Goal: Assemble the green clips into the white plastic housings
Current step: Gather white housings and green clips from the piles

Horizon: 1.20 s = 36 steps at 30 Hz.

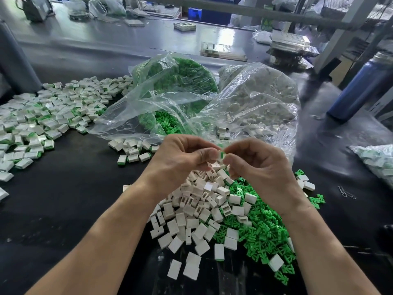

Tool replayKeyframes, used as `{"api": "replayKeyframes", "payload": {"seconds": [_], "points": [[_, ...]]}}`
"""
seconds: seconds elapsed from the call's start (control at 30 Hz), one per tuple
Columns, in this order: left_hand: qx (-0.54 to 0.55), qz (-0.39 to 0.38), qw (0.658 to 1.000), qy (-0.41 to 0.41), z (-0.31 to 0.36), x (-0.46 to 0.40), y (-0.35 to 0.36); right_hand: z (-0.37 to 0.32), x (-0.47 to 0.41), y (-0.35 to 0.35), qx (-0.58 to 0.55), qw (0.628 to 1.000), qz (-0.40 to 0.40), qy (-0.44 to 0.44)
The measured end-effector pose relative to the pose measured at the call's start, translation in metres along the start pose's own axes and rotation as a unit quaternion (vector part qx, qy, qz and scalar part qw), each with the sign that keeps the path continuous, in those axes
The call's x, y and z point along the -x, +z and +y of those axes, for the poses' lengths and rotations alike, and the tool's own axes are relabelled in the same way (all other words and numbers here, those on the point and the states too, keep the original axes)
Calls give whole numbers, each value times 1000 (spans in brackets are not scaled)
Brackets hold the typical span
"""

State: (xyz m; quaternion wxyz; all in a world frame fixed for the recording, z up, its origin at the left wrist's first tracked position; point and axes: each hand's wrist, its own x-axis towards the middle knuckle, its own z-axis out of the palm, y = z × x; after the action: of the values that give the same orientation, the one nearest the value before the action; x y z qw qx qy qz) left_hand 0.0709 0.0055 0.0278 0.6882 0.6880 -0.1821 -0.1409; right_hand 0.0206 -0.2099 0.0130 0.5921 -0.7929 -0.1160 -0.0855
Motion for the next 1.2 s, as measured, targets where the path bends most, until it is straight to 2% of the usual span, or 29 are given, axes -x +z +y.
{"api": "replayKeyframes", "payload": {"seconds": [0.2, 0.4, 0.73, 0.87, 1.0, 1.07, 1.2], "points": [[-84, 48, 993, 66, -5, 1, 7, -2, -2, 16, -32, 998, 29, 45], [-166, 79, 977, 112, -8, 4, 15, -7, -1, 22, -13, 995, 70, 68], [-178, 103, 971, 118, -8, 3, 19, -13, -1, 30, 112, 984, 133, 42], [-177, 110, 971, 117, -7, 3, 21, -12, -1, 29, 133, 981, 135, 33], [-179, 116, 971, 106, -5, 6, 14, -8, -1, 20, 106, 990, 88, 42], [-200, 135, 967, 85, -5, 7, 4, -5, 1, 13, 108, 988, 94, 51], [-276, 177, 945, -19, -5, 6, -30, 3, 1, -1, 173, 974, 130, 66]]}}
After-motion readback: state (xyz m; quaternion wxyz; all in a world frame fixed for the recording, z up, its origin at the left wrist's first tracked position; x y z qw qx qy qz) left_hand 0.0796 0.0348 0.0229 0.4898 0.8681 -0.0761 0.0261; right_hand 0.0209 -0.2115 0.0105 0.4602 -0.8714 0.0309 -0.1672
